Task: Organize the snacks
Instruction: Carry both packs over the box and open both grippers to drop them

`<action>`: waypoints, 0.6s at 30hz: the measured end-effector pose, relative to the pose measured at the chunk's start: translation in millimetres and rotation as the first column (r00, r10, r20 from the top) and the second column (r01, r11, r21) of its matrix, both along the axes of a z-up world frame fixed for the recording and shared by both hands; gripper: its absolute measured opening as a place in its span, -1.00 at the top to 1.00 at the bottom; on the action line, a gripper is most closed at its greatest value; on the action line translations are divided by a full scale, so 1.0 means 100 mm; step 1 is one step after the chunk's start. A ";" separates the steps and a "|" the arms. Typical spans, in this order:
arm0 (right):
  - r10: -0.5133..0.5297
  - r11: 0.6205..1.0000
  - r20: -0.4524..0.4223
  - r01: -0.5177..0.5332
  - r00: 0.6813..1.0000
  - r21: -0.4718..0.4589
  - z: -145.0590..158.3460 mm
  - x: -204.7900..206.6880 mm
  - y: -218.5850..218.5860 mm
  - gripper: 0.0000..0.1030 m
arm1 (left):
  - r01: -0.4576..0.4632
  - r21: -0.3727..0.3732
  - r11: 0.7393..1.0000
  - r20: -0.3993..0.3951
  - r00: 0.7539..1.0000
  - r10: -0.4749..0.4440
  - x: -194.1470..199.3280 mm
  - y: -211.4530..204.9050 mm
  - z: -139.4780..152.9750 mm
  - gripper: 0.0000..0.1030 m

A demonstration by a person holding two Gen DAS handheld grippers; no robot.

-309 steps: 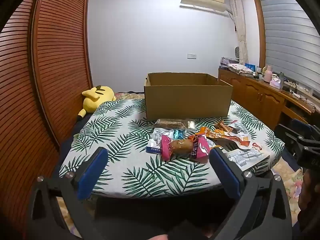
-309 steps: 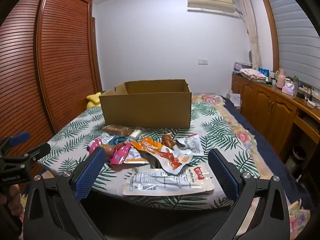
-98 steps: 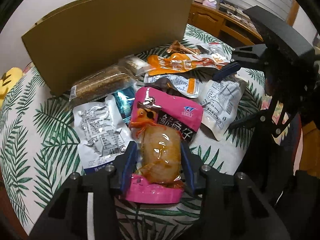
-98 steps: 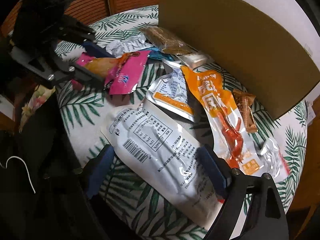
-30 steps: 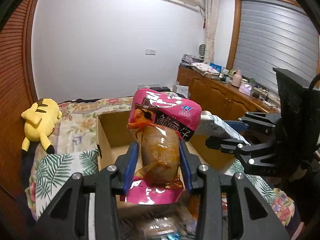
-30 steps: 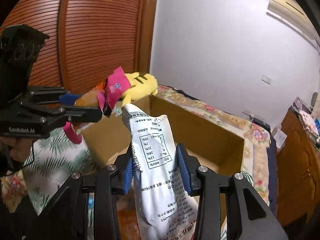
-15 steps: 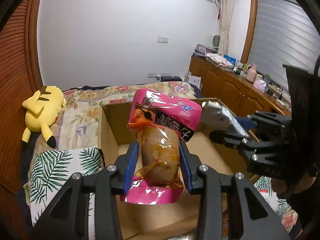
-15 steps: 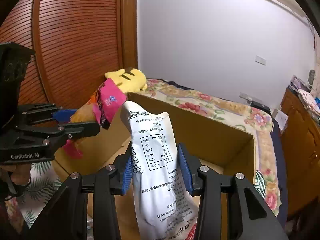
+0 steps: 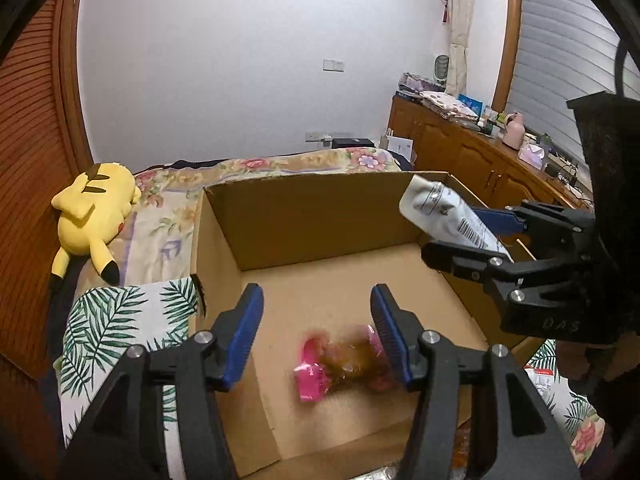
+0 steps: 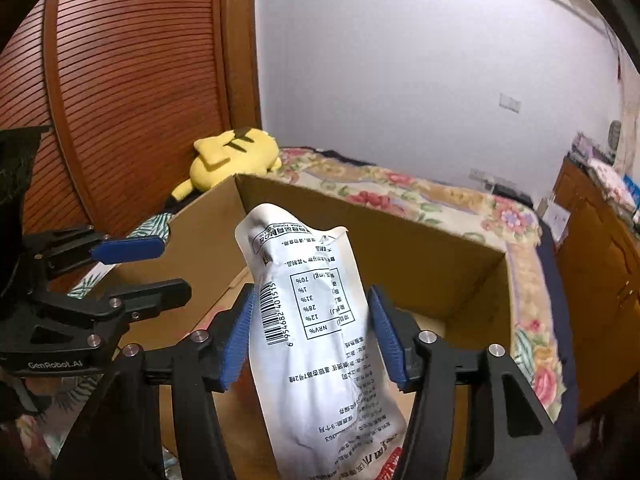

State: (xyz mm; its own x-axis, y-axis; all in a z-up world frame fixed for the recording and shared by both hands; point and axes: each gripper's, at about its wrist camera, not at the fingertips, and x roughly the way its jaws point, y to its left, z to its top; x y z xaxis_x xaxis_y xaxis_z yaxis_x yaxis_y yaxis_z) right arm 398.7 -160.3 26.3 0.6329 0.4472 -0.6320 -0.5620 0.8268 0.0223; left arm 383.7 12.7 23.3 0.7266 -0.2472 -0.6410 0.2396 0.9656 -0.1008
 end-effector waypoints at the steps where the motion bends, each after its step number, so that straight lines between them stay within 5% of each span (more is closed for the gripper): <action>1: 0.003 1.000 -0.004 -0.003 1.000 -0.001 -0.01 0.00 0.00 -0.18 | 0.000 0.000 1.000 -0.001 1.000 0.000 -0.02 0.00 0.00 -0.10; 18: 0.016 1.000 -0.009 -0.015 1.000 0.023 0.17 -0.26 -0.06 -0.37 | 0.026 -0.012 1.000 0.095 0.995 -0.024 -0.69 0.09 0.29 -0.13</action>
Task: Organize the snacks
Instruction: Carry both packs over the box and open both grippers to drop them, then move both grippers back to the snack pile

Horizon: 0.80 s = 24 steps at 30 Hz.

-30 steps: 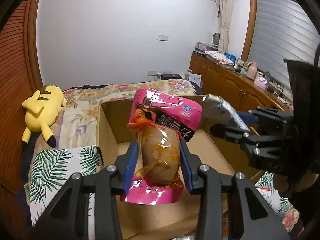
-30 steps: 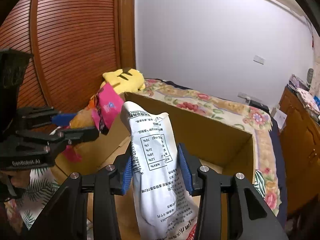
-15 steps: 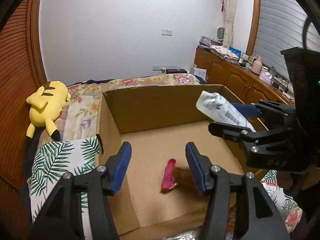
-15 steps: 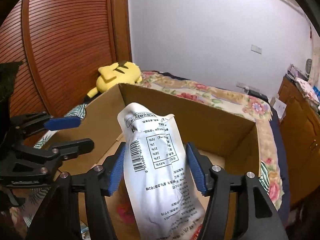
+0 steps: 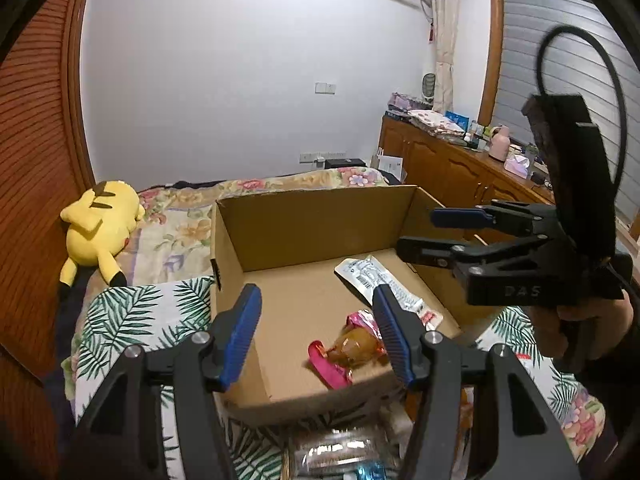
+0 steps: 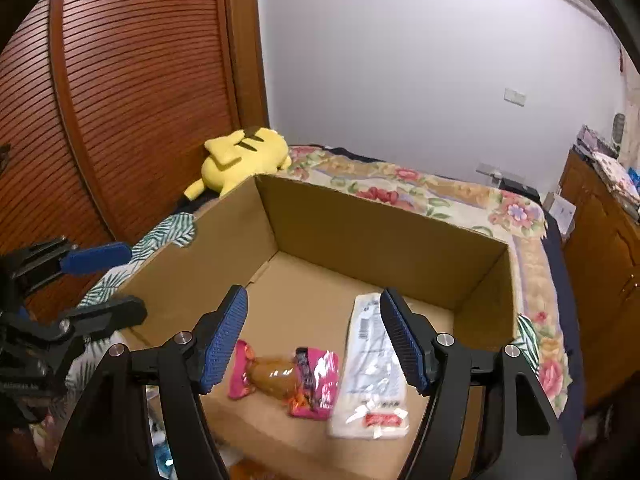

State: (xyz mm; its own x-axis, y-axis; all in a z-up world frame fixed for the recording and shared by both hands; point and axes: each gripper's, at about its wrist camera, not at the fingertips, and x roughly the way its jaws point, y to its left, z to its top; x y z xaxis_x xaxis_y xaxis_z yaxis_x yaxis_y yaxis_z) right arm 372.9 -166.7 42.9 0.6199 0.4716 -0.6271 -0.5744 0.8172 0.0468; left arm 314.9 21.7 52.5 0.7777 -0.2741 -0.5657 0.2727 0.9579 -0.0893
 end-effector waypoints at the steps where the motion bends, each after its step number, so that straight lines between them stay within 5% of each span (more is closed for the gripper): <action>1: 0.003 1.000 0.004 -0.003 1.000 0.001 0.01 -0.05 -0.02 -0.37 | 0.006 0.000 1.000 0.006 1.000 -0.006 -0.06 0.01 0.02 -0.13; 13: -0.001 0.999 0.042 -0.001 0.999 0.051 -0.08 -1.19 -0.61 -0.37 | 0.041 0.006 0.999 0.017 0.999 -0.041 -0.82 0.08 -0.13 -0.14; 24: -0.008 1.000 -0.056 0.009 0.998 0.017 -0.70 -1.32 -0.85 -0.31 | 0.041 0.033 0.999 -0.048 0.998 -0.039 -1.13 -0.02 -0.64 -0.14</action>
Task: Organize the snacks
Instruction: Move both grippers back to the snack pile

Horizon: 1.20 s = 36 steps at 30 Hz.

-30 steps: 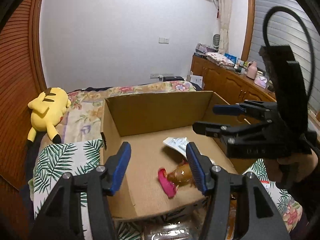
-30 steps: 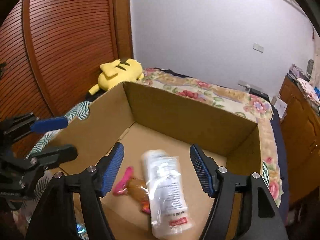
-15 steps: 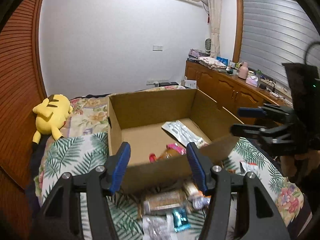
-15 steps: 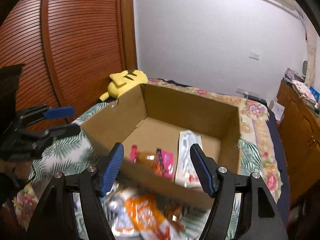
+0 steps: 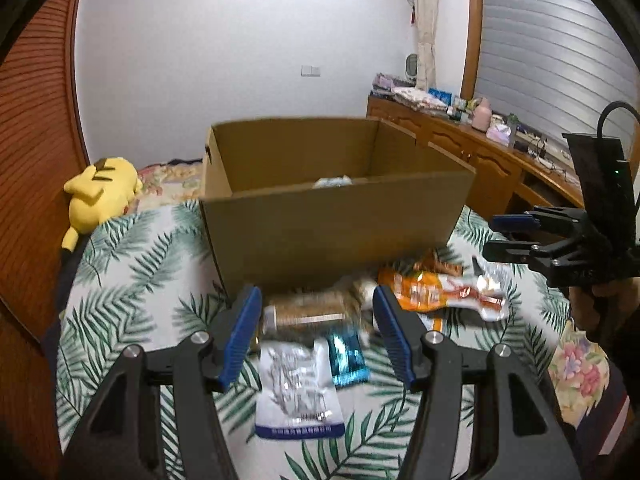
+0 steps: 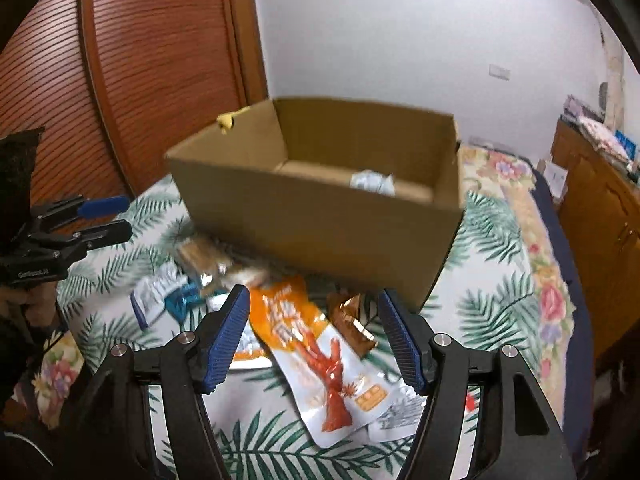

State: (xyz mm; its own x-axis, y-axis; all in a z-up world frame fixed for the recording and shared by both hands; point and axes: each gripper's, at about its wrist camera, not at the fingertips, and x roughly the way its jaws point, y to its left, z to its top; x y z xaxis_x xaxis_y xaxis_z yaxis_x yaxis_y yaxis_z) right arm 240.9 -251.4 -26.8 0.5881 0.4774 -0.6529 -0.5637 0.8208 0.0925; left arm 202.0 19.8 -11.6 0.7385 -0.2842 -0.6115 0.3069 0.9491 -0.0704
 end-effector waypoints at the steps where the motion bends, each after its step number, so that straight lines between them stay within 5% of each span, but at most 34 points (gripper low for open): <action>1: 0.007 1.000 -0.005 -0.007 1.000 -0.005 -0.05 -0.01 0.01 -0.30 | -0.001 0.002 1.000 -0.010 1.000 0.001 -0.01 0.00 -0.05 -0.14; 14: 0.092 0.992 -0.128 -0.102 0.987 -0.074 -0.64 0.10 0.28 -0.29 | -0.007 0.059 0.998 -0.127 0.992 0.014 -0.02 0.00 -0.52 -0.14; 36: 0.078 0.988 -0.110 -0.091 0.991 -0.125 -0.80 0.26 0.36 -0.32 | -0.021 0.114 0.993 -0.200 0.979 0.043 0.13 -0.01 -0.82 -0.14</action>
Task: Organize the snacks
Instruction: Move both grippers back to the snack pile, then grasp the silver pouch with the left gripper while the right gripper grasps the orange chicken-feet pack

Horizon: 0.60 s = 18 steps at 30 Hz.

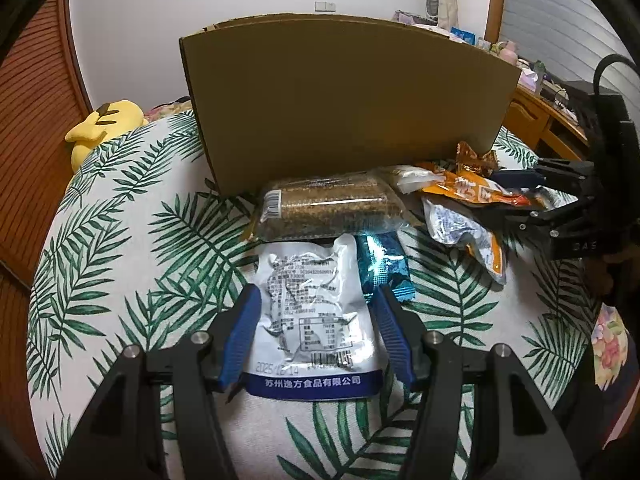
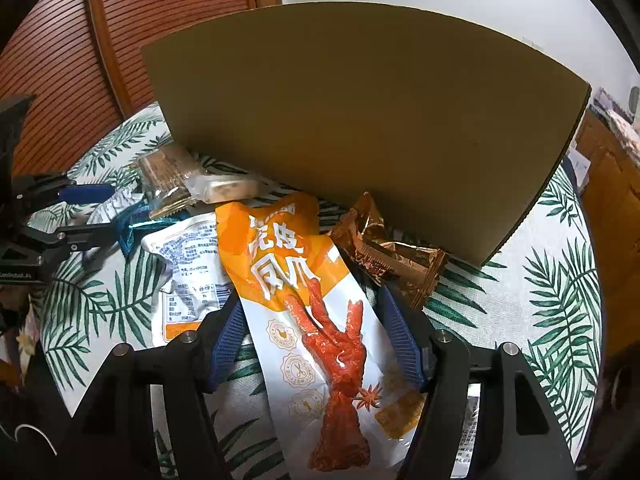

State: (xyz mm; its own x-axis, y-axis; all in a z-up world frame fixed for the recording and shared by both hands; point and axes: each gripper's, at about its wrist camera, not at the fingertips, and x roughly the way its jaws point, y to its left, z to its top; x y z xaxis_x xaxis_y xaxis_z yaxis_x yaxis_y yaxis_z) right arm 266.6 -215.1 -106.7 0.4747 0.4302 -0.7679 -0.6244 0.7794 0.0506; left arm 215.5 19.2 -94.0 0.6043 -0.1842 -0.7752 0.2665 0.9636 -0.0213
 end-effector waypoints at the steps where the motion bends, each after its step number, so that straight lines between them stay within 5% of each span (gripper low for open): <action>1: 0.000 1.000 0.000 0.000 1.000 0.001 0.00 0.00 0.00 -0.32 | 0.000 0.004 1.000 0.002 1.000 0.000 0.01 0.00 -0.01 -0.14; 18: -0.001 1.000 0.008 0.001 1.000 -0.003 0.00 0.00 -0.03 -0.32 | -0.039 0.015 0.999 -0.021 0.999 0.039 -0.01 0.06 -0.06 -0.20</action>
State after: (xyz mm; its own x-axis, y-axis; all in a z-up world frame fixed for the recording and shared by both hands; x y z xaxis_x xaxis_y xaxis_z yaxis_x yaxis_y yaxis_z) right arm 266.7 -217.6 -106.7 0.4813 0.4269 -0.7656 -0.6237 0.7805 0.0431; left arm 214.2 24.8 -100.3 0.5941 -0.1500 -0.7903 0.2286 0.9734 -0.0128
